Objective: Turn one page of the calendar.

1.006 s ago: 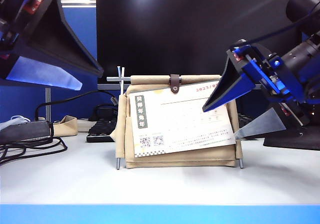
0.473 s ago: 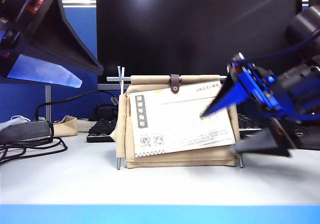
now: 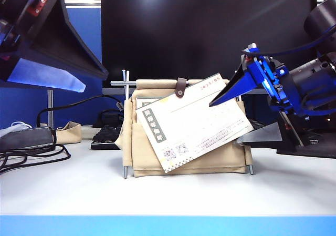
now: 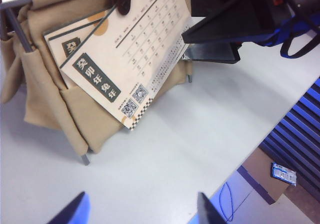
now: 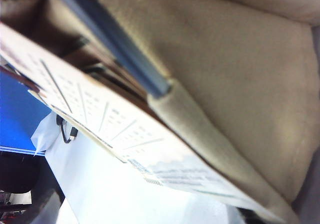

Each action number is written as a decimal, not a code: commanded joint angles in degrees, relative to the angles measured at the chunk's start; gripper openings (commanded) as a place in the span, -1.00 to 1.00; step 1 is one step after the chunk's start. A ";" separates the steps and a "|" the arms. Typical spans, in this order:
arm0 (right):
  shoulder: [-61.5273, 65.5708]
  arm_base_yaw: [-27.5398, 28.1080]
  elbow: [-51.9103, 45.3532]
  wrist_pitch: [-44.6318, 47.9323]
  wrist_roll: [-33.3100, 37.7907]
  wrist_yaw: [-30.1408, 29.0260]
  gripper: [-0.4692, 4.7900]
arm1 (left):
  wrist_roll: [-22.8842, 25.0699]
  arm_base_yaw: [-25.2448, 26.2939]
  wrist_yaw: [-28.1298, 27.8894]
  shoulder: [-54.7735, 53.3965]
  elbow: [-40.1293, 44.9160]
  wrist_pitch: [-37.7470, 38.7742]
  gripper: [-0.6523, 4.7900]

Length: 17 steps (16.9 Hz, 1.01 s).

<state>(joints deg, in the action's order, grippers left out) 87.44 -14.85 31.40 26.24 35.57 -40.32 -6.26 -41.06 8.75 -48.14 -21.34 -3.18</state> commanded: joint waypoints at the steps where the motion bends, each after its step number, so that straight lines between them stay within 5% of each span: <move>1: -0.20 0.04 0.13 2.03 0.09 -0.66 0.68 | 1.16 0.00 -0.26 0.07 -0.09 -1.25 0.28; 3: -0.20 0.04 0.13 3.58 0.11 -1.95 0.33 | 1.38 0.00 -1.11 0.07 -0.09 -2.56 0.28; 5: -0.20 0.04 0.13 5.14 0.76 -2.27 0.31 | 1.38 0.00 -1.25 0.07 -0.09 -3.41 0.28; 7: -0.20 0.04 0.13 5.38 0.74 -3.48 0.04 | 1.40 0.00 -1.77 0.07 -0.09 -3.41 0.28; 12: -0.24 0.02 -0.61 5.33 1.75 -10.86 0.05 | 1.38 0.00 -2.38 0.07 -0.09 -3.37 0.28; 17: -0.24 0.04 -1.53 5.38 -3.13 -9.73 0.05 | 1.36 0.00 -2.36 0.07 -0.09 -3.10 0.28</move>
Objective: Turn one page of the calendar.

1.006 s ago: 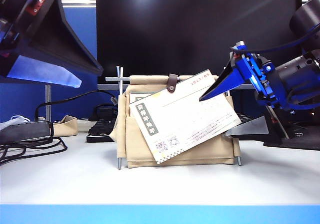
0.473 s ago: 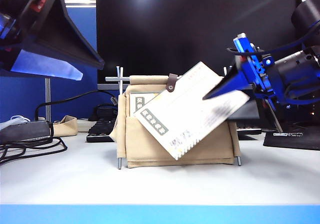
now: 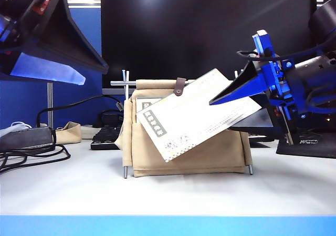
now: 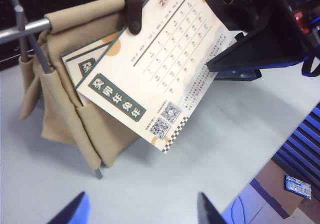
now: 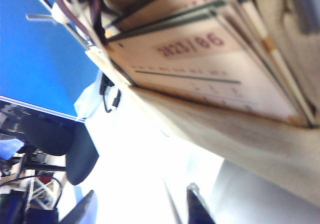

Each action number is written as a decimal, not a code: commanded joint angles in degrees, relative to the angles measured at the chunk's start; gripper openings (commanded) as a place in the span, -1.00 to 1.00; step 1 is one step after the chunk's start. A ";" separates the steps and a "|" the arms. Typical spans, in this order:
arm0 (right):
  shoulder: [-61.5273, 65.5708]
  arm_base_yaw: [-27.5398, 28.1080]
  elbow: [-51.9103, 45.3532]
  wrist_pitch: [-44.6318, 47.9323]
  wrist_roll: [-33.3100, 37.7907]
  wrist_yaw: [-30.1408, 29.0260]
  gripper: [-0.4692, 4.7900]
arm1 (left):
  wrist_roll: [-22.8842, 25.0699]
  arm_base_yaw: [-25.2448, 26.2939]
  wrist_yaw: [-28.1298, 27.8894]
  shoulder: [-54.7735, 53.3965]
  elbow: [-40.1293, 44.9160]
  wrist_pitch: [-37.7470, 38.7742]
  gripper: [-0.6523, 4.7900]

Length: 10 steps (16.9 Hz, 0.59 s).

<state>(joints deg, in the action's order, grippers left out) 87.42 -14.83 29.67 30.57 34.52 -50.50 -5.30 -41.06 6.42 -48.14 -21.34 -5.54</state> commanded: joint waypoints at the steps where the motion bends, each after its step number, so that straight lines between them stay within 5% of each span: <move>1: -0.24 0.59 0.20 1.53 -2.67 0.35 0.05 | 0.39 0.00 0.00 0.07 -0.09 -0.72 0.28; 10: -0.24 9.94 0.20 5.25 -0.85 -7.76 -0.07 | 0.39 0.00 -0.20 0.07 -0.09 -0.35 0.28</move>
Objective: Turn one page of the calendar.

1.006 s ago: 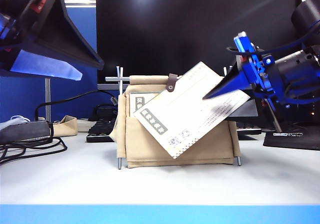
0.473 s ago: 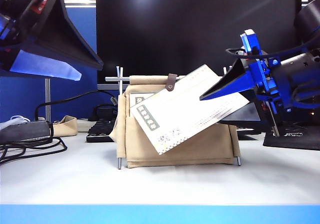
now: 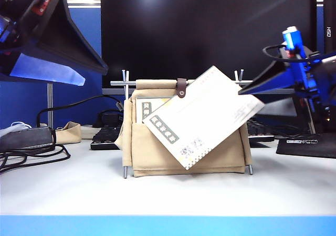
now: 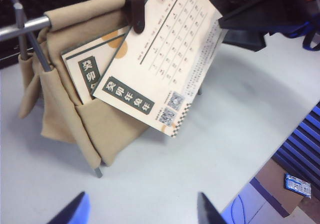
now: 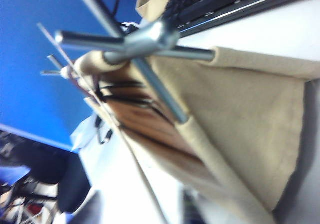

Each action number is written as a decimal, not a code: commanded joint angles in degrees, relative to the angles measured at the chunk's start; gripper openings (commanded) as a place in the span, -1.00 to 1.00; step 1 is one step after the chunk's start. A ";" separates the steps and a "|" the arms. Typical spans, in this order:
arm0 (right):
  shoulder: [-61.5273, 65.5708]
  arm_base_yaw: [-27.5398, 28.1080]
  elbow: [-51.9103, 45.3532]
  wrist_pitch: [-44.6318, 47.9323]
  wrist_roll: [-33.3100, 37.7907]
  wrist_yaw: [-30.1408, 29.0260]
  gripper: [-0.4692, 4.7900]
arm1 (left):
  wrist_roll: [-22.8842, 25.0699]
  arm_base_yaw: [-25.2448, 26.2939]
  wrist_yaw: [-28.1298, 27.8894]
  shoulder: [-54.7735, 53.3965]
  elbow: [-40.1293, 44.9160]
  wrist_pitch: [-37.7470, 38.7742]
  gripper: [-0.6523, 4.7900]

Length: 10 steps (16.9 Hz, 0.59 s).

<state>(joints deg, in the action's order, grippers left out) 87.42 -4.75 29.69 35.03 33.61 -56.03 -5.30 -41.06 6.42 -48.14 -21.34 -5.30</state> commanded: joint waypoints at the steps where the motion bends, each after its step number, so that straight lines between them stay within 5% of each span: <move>1: -0.24 -0.46 0.17 0.83 0.28 -2.21 -0.08 | 0.39 0.02 -0.22 0.07 -0.09 -0.96 0.28; 4: -0.24 -0.44 0.17 0.81 0.46 -4.04 -0.47 | 0.39 0.02 -0.20 0.07 -0.07 -0.98 0.28; 9: -0.68 -0.44 0.15 -1.68 0.61 -5.55 -0.54 | 0.37 0.02 -0.17 0.07 -0.07 -0.70 0.28; 10: -0.66 -0.46 0.15 -1.84 0.61 -5.60 -0.68 | 0.39 0.02 -0.17 0.07 -0.07 -0.59 0.28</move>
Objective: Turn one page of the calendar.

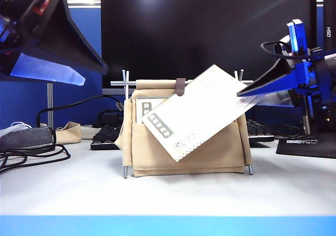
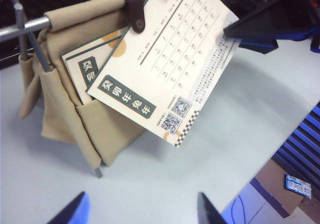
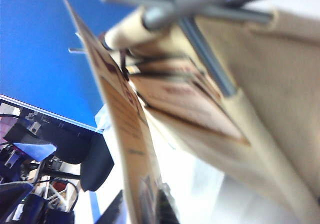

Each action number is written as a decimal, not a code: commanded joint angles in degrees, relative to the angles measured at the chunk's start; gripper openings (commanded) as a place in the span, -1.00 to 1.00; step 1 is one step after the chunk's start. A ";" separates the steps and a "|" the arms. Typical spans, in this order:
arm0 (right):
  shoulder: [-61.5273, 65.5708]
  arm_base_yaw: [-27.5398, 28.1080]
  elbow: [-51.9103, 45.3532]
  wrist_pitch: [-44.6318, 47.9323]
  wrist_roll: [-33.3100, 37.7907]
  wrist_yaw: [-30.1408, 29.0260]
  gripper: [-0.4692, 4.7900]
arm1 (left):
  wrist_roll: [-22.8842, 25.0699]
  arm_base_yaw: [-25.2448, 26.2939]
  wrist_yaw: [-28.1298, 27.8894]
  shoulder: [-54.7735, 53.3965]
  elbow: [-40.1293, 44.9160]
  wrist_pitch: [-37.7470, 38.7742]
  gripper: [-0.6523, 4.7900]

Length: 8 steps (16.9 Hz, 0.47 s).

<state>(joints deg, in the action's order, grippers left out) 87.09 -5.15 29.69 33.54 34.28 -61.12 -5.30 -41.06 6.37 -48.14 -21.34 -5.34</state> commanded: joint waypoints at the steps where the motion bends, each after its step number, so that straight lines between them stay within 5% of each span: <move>1: -0.35 -0.11 0.15 -0.48 -0.04 -0.55 -0.84 | 0.39 0.02 -0.13 0.07 -0.07 -0.50 0.28; 8: -2.01 -3.45 0.07 -4.02 -3.17 -1.14 -0.84 | 0.42 0.02 -0.20 0.00 -0.07 -0.96 0.28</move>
<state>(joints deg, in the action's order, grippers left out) 86.15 -7.64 29.63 30.06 33.41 -62.17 -5.30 -41.06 6.35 -48.16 -21.34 -5.37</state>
